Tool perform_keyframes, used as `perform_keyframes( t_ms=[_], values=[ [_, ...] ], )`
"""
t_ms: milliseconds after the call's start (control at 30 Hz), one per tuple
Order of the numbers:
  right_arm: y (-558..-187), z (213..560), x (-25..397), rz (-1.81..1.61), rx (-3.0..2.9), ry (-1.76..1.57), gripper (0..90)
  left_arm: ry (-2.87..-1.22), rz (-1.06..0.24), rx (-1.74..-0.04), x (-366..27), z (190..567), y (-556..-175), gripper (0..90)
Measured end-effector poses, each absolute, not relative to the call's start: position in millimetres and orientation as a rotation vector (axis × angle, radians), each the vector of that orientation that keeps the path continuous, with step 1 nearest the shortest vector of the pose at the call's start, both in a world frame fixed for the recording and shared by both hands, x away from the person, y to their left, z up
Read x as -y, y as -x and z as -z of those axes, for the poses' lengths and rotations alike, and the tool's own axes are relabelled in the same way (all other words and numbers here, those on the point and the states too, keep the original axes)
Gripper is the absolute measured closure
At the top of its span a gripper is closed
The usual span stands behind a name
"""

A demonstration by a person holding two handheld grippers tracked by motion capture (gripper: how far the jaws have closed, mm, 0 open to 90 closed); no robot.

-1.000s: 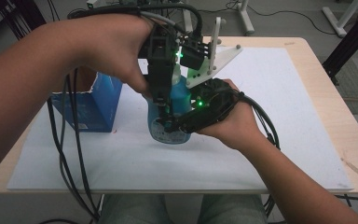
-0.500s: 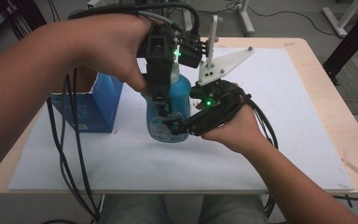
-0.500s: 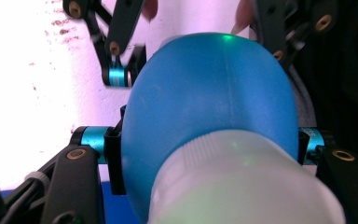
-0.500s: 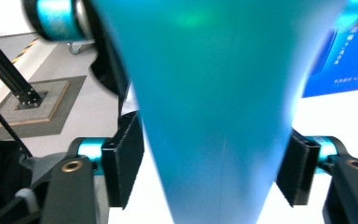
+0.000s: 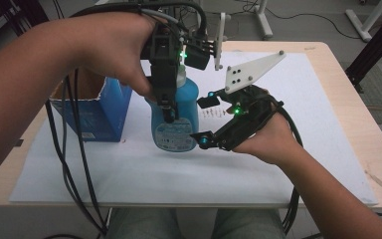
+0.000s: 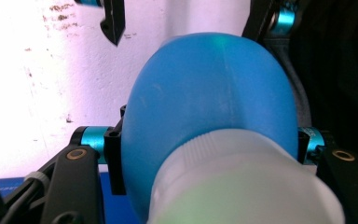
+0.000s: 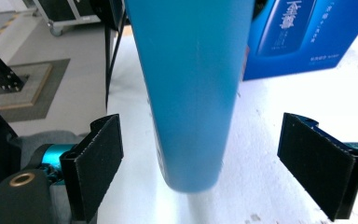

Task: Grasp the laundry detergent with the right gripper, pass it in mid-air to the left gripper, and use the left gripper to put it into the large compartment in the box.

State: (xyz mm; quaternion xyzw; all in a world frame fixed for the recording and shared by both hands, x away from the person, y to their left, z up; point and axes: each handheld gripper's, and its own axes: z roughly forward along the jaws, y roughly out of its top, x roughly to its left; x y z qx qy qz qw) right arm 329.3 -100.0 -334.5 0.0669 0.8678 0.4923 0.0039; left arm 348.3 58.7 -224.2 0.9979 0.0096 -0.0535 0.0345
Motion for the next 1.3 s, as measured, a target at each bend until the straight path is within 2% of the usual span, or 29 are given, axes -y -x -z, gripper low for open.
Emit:
perform_keyframes(
  t_ms=[367, 467, 600, 800, 900, 933, 967, 1300],
  values=[
    [-329, 323, 116, -1.364, -2.733, -0.182, 11.0, -3.092, 0.157, -0.114, -65, 215, -350, 38.3],
    [-328, 321, 118, -1.295, -2.73, -0.176, 3.0, -3.088, 0.154, -0.148, -70, 209, -351, 38.3],
    [-328, 316, 122, -1.19, -2.754, -0.142, 2.4, -3.078, 0.148, -0.199, -78, 198, -352, 38.2],
    [-332, 306, 130, -1.002, -2.779, -0.097, 0.5, -3.03, 0.14, -0.417, -101, 170, -361, 38.2],
    [-336, 299, 135, -0.895, -2.784, -0.058, 0.5, -3.004, 0.107, -0.581, -115, 152, -369, 38.2],
    [-336, 299, 135, -0.895, -2.784, -0.058, 0.5, -3.004, 0.107, -0.581, -115, 152, -369, 38.2],
    [-336, 297, 136, -0.863, -2.788, -0.049, 0.5, -2.986, 0.097, -0.674, -124, 144, -373, 38.2],
    [-342, 287, 143, -0.674, -2.854, -0.025, 0.6, -2.88, 0.033, -1.005, -159, 117, -387, 38.1]
  ],
)
